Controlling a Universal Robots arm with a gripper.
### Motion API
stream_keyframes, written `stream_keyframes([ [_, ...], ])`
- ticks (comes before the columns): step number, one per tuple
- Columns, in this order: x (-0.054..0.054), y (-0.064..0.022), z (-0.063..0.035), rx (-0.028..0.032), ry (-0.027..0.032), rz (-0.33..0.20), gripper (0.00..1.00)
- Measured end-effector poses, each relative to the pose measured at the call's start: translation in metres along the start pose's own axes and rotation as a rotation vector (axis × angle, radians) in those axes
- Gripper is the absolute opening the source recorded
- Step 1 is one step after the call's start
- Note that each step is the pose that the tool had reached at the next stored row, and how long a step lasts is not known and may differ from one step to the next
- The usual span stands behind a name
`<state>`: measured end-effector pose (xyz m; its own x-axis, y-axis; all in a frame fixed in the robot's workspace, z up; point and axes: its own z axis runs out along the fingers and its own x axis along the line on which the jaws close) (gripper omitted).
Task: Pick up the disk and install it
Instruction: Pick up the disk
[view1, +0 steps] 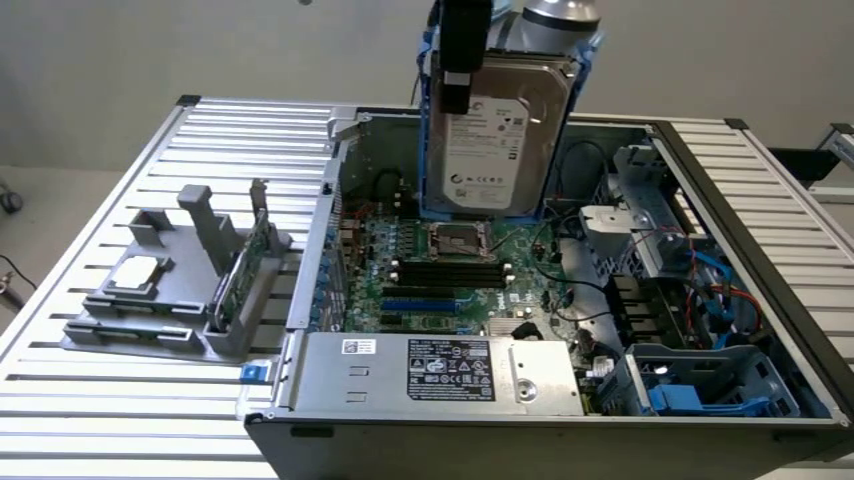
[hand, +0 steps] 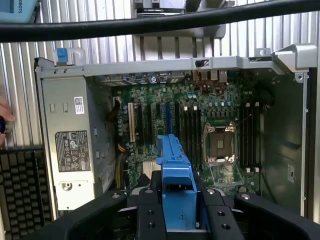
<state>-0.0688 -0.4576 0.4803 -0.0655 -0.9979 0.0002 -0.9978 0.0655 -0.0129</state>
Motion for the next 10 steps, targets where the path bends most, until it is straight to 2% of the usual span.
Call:
stream_keyframes([
  [5,0.003,-0.0229,0.0003,-0.0002,-0.0043,0.0,0.33],
  [10,0.007,-0.0461,0.0006,-0.0004,-0.0056,0.0,0.33],
])
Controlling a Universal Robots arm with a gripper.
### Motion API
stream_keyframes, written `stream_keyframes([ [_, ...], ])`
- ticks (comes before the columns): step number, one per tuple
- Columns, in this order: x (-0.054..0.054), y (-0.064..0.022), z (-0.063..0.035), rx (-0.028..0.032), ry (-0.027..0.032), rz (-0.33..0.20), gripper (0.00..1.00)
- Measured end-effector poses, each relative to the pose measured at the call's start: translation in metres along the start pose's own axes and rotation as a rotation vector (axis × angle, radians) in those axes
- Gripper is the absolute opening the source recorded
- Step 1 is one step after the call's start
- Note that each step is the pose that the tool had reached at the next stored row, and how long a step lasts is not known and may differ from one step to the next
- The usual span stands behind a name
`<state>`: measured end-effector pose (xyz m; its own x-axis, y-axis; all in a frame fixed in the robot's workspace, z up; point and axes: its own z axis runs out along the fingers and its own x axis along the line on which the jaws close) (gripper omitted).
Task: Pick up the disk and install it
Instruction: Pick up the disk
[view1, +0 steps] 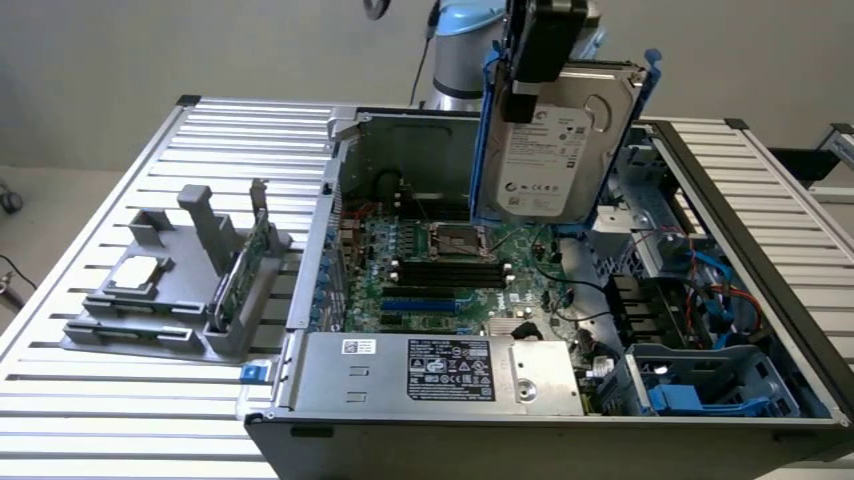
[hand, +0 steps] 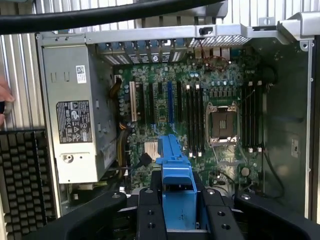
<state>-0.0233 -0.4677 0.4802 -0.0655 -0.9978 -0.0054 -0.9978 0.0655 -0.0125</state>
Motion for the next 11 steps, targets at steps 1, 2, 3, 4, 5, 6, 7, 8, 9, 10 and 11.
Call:
stream_keyframes([
  [1,0.001,-0.0046,0.0,0.0,0.0,0.0,0.33],
  [2,0.002,-0.0086,0.0001,-0.0001,0.0,0.0,0.33],
  [3,0.004,-0.0122,0.0001,-0.0003,0.0,0.0,0.33],
  [4,0.006,-0.0151,0.0002,-0.0005,-0.0002,0.0,0.33],
  [5,0.008,-0.0179,0.0002,-0.0007,-0.0001,0.0,0.33],
  [6,0.011,-0.0202,0.0003,-0.0011,-0.0002,0.0,0.33],
  [7,0.014,-0.0223,0.0003,-0.0014,-0.0001,0.0,0.33],
  [8,0.017,-0.0244,0.0004,-0.0018,-0.0003,0.0,0.33],
  [9,0.019,-0.0264,0.0005,-0.0021,-0.0004,0.0,0.33],
  [10,0.022,-0.0286,0.0005,-0.0026,-0.0004,0.0,0.33],
  [11,0.025,-0.0307,0.0005,-0.0029,-0.0002,0.0,0.33],
])
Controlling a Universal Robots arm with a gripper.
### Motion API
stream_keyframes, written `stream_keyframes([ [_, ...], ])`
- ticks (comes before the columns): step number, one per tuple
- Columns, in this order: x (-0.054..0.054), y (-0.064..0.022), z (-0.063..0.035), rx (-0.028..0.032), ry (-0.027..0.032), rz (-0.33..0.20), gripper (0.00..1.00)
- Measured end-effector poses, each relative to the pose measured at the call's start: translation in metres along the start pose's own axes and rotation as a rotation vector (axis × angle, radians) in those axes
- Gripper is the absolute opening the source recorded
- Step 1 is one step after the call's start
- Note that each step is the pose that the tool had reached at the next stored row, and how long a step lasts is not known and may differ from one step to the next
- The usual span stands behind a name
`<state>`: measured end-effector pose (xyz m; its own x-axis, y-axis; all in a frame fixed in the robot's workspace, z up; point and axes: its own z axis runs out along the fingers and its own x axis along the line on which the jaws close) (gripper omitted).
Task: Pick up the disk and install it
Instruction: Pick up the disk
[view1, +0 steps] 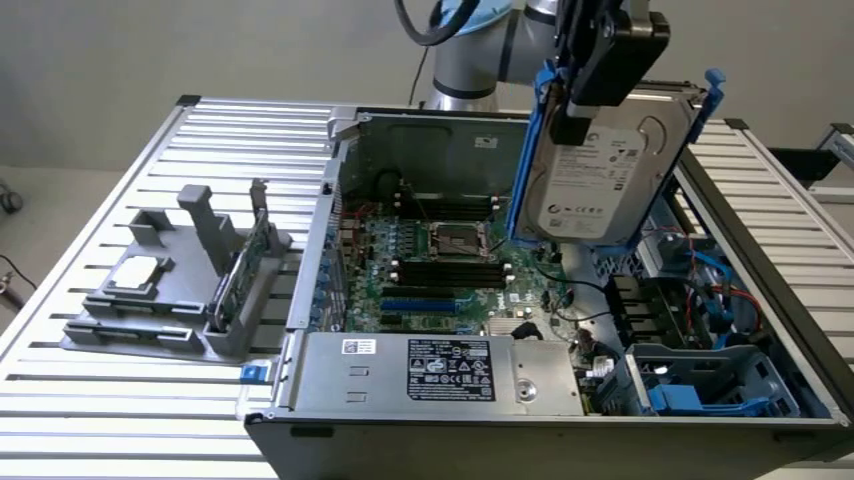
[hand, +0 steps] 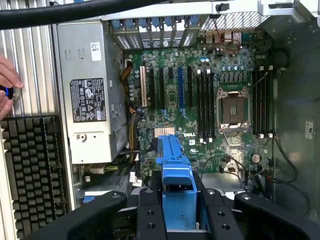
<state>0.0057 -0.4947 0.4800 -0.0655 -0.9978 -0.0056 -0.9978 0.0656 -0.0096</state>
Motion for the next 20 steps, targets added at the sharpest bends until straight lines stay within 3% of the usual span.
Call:
stream_keyframes([
  [7,0.02,-0.015,0.0005,-0.0024,-0.0003,0.0,0.33],
  [20,0.072,-0.0413,0.0021,-0.0086,0.0002,0.0,0.33],
])
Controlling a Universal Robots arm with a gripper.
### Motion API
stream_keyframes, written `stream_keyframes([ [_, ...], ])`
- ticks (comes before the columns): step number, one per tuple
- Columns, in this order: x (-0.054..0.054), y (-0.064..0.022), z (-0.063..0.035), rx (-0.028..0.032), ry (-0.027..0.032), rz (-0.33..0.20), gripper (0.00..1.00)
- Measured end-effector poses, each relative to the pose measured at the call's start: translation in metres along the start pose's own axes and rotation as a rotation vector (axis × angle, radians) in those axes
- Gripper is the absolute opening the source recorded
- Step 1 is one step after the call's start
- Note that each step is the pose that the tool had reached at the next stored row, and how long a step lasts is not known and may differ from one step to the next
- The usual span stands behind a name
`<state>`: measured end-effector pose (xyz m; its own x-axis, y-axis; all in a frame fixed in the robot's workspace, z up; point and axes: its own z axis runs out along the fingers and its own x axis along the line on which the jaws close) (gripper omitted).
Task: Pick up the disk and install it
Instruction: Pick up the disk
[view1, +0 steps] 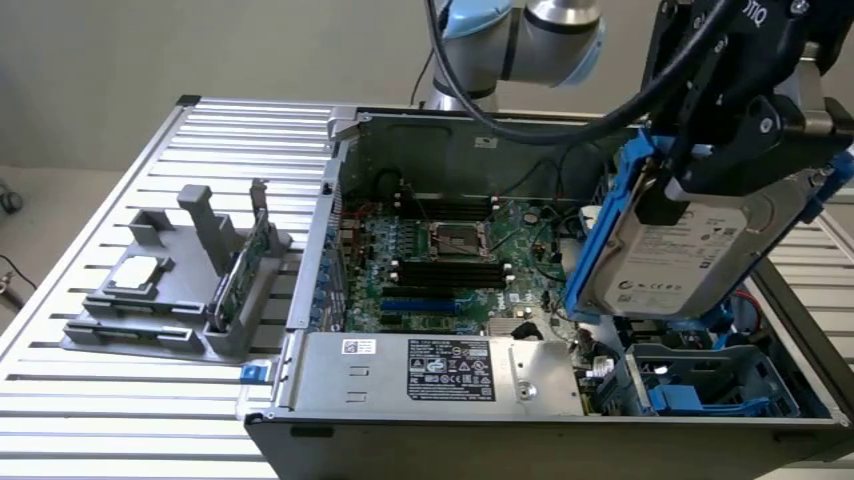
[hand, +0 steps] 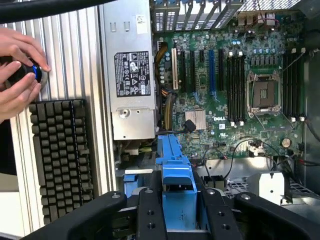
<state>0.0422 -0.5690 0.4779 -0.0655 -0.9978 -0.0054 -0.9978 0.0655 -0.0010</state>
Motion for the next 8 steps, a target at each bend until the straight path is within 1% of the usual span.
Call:
stream_keyframes([
  [2,0.008,-0.0037,0.0004,-0.0008,0.0001,0.0,0.33],
  [4,0.014,-0.0093,0.0012,-0.0011,0.0002,0.0,0.33],
  [8,0.018,-0.0272,0.0041,-0.0011,0.0,0.0,0.33],
])
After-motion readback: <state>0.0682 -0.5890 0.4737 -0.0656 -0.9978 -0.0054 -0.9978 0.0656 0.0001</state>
